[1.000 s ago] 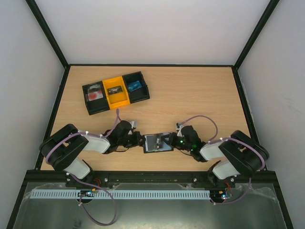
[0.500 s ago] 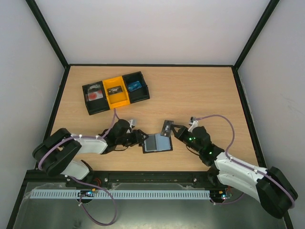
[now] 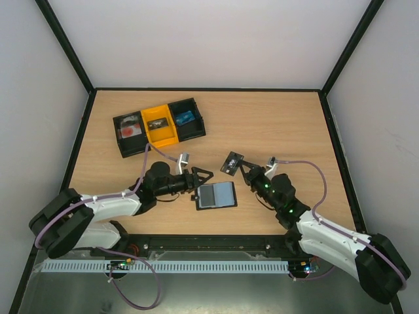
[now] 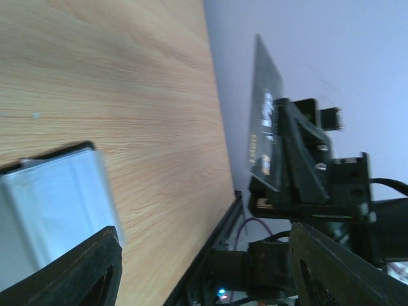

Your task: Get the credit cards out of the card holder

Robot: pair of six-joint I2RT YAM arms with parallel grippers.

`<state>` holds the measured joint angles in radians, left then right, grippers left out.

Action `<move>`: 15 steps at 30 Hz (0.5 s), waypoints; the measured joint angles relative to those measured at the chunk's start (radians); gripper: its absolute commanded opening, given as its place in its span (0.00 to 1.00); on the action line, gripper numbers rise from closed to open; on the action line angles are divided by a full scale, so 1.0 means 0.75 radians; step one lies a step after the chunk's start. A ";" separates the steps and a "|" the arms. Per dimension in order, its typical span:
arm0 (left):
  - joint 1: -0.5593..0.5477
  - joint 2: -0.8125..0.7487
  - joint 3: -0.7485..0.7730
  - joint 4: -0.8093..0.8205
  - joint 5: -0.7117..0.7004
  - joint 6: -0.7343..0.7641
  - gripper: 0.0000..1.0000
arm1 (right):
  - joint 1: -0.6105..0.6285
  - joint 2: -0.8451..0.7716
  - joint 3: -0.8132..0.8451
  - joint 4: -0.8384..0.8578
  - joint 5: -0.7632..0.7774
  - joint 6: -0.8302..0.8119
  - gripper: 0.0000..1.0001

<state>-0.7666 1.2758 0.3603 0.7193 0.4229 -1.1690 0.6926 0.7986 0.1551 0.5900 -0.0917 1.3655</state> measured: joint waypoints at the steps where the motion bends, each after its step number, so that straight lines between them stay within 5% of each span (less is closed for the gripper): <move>1: -0.004 0.005 -0.002 0.042 0.005 -0.017 0.73 | 0.000 0.011 0.000 0.015 -0.001 0.013 0.02; 6: -0.010 0.040 -0.004 0.227 0.015 -0.088 0.72 | 0.001 0.120 -0.001 0.134 -0.005 0.102 0.02; 12: -0.010 0.105 -0.002 0.360 0.007 -0.139 0.47 | 0.001 0.196 -0.001 0.244 -0.024 0.162 0.02; 15: -0.011 0.168 0.005 0.426 0.013 -0.169 0.42 | 0.002 0.200 -0.001 0.264 -0.036 0.175 0.02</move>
<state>-0.7746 1.4021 0.3637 1.0389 0.4324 -1.2957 0.6941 0.9489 0.1547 0.7883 -0.1188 1.4967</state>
